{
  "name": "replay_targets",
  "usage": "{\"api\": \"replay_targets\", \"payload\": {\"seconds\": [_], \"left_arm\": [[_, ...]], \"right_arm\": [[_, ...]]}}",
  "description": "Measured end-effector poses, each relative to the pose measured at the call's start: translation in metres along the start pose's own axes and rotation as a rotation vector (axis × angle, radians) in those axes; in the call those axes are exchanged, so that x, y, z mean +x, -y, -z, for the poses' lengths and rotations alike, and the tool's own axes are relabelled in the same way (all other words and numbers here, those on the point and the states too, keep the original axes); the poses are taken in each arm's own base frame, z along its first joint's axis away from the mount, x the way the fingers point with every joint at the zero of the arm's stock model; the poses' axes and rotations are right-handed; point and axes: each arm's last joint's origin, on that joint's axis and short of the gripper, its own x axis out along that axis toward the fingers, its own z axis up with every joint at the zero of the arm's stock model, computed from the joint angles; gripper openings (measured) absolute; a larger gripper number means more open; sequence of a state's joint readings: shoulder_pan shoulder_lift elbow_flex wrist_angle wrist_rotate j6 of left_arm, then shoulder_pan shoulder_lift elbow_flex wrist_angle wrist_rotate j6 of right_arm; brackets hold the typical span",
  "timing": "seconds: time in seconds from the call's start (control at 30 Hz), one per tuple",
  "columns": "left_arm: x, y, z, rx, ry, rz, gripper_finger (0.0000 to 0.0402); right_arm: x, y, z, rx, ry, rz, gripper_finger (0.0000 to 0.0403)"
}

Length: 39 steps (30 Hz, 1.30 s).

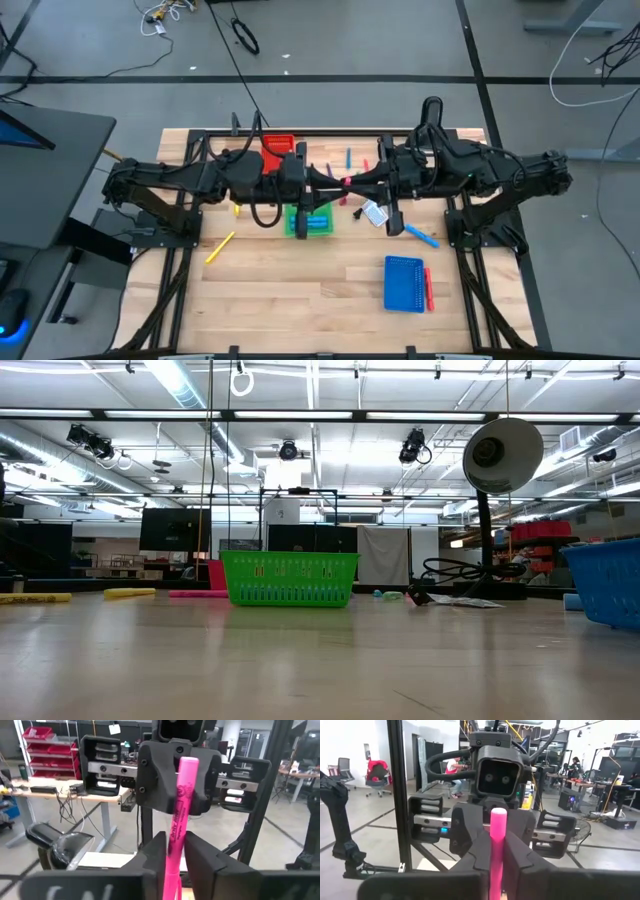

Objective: Pick & Place Markers
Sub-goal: Put the bottom large pink pen into the blue bin

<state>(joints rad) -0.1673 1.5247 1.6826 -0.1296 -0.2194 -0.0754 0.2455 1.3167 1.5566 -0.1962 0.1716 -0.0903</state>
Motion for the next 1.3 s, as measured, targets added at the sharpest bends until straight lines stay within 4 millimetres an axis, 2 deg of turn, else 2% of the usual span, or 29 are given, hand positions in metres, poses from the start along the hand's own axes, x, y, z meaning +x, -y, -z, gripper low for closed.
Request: {"api": "replay_targets", "payload": {"seconds": [0.2, 0.37, 0.5, 0.77, 1.03, 1.3], "left_arm": [[-0.013, -0.002, -0.007, -0.088, -0.013, 0.025, 0.0137], [-0.022, -0.004, -0.007, -0.125, -0.073, 0.026, 0.0159], [-0.022, -0.004, -0.005, -0.127, -0.093, 0.022, 0.0161], [-0.021, -0.007, -0.001, -0.165, -0.127, -0.011, 0.0162], [-0.021, -0.007, -0.001, -0.227, -0.119, -0.033, 0.0162], [-0.021, -0.008, 0.002, -0.220, -0.153, -0.042, 0.0162]], "right_arm": [[-0.011, -0.001, 0.000, -0.010, -0.052, -0.026, 0.0014], [-0.022, -0.010, 0.003, -0.095, -0.168, -0.080, 0.0014], [-0.033, -0.016, 0.000, -0.151, -0.291, -0.135, 0.0014], [-0.059, -0.029, 0.009, -0.333, -0.534, -0.322, 0.0014], [-0.072, -0.044, 0.019, -0.499, -0.607, -0.582, 0.0014], [-0.074, -0.061, 0.036, -0.757, -0.695, -0.778, 0.0014]]}}
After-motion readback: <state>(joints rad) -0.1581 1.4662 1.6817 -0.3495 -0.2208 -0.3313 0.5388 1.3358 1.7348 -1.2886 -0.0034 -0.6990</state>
